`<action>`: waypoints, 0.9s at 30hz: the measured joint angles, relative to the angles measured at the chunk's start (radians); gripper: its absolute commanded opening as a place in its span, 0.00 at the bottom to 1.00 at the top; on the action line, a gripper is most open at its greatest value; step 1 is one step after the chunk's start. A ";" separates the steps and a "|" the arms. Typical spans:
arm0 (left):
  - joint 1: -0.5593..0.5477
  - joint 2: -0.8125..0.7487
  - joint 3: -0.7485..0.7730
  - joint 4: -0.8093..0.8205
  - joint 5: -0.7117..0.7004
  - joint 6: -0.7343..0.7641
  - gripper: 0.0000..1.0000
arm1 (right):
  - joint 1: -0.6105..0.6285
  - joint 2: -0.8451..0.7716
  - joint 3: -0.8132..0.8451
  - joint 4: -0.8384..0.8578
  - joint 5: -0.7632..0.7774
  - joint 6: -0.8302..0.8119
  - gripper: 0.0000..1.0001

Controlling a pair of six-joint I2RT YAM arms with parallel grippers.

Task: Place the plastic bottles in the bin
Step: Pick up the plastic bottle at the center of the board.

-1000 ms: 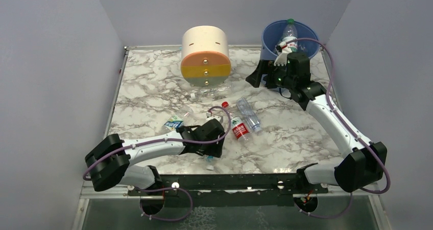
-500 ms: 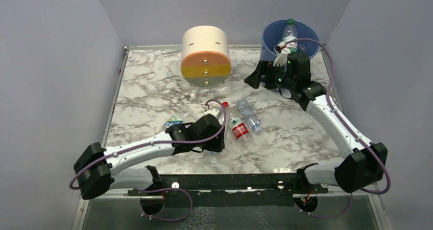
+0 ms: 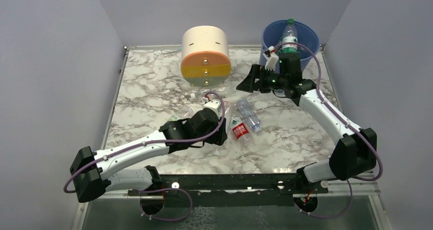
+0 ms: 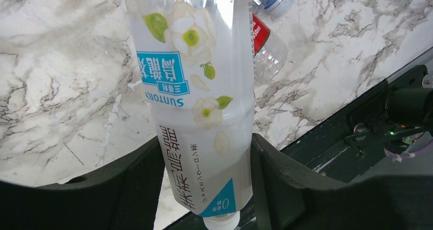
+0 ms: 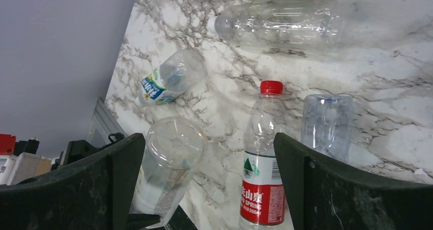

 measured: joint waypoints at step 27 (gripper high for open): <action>0.000 0.041 0.066 0.035 -0.066 0.095 0.59 | 0.112 0.072 -0.002 0.063 -0.202 0.066 1.00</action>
